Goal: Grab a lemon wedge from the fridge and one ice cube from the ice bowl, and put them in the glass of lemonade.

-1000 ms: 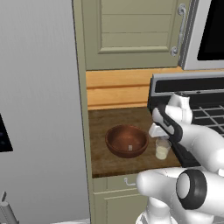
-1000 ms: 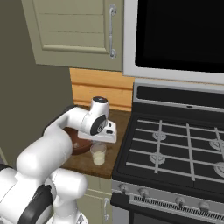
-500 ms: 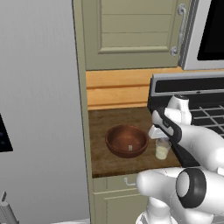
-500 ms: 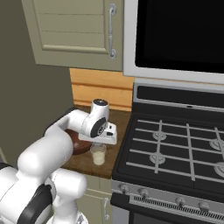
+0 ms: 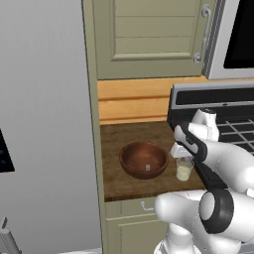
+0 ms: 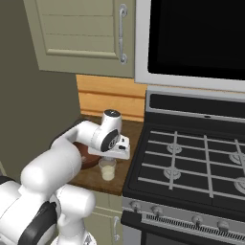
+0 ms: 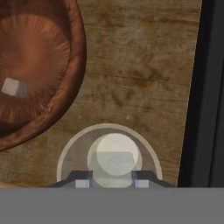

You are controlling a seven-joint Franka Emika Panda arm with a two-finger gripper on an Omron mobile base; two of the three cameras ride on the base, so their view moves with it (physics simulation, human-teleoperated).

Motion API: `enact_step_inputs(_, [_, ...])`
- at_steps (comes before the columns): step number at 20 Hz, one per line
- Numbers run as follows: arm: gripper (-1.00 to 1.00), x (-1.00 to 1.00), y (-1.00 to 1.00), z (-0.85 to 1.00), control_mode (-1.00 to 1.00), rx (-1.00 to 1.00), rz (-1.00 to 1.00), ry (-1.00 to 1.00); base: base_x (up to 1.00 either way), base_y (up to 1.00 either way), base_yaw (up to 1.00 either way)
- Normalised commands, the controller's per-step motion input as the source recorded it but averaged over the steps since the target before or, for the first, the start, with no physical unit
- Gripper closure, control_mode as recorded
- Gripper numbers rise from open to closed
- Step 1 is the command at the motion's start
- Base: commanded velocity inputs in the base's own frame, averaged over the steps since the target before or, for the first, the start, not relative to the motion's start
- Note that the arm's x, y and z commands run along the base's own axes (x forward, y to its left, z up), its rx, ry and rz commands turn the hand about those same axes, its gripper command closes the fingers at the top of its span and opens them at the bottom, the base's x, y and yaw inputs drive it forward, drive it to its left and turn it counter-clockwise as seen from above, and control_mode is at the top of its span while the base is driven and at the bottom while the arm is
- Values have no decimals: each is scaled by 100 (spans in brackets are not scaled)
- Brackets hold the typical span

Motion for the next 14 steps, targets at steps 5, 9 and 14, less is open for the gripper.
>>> enact_step_inputs(5, [-100, 0, 0, 0, -100, 1, 0, 0, 0, 0, 0])
enact_step_inputs(9, [-100, 0, 0, 0, -100, 0, 0, 0, 0, 0, 0])
enact_step_inputs(14, [-100, 0, 0, 0, -100, 0, 0, 0, 0, 0, 0])
